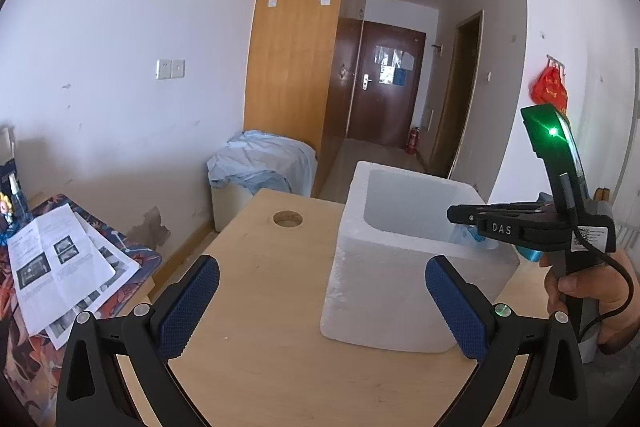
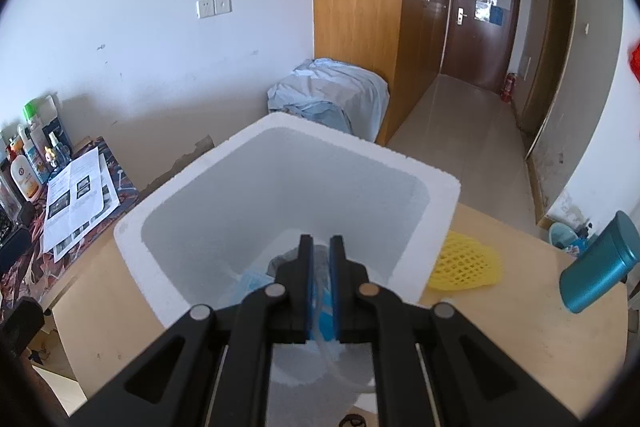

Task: Organize soft objects
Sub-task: 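Carry the blue mask over the foam box and release it with the right tool, then move the left tool toward the black hair tie on the table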

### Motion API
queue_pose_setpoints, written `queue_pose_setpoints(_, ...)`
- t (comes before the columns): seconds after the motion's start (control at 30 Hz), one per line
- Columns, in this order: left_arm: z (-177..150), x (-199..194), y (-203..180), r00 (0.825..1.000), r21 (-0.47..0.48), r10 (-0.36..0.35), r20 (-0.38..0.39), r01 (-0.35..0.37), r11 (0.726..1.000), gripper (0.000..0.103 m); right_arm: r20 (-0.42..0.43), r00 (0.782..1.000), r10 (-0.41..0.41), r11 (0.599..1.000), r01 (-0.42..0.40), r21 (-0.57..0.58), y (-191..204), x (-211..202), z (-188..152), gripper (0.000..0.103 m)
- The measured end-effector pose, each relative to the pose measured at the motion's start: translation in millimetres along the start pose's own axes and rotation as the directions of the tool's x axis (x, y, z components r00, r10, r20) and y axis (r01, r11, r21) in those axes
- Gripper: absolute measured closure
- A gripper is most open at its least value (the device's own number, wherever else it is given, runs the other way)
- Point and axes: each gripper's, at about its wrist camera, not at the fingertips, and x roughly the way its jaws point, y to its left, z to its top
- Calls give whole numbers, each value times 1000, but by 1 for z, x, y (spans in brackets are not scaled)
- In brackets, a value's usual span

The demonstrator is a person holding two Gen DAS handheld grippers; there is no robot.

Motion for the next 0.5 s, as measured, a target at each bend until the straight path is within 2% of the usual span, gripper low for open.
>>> queue_pose_setpoints(0.23, 0, -1, -5, 1000, 20, -16, 0, 16, 1000, 0, 46, 999, 16, 1000, -16, 18, -7, -26, -8, 91)
queue_pose_setpoints(0.3, -1, -2, -9, 1000, 23, -22, 4, 22, 999, 0, 61, 998, 5, 1000, -7, 28, -11, -37, -12, 70)
queue_pose_setpoints(0.37, -1, -4, -14, 999, 27, -36, 8, 36, 999, 0, 94, 996, -12, 1000, 9, 28, -13, -52, -17, 33)
queue_pose_setpoints(0.4, -2, -5, -17, 999, 31, -43, 7, 43, 999, 0, 105, 994, -25, 999, 23, 27, -12, -56, -18, 26)
queue_pose_setpoints(0.5, -4, -7, -27, 998, 46, -60, 5, 60, 997, 0, 134, 990, -49, 999, 46, 27, -14, -73, -25, 23)
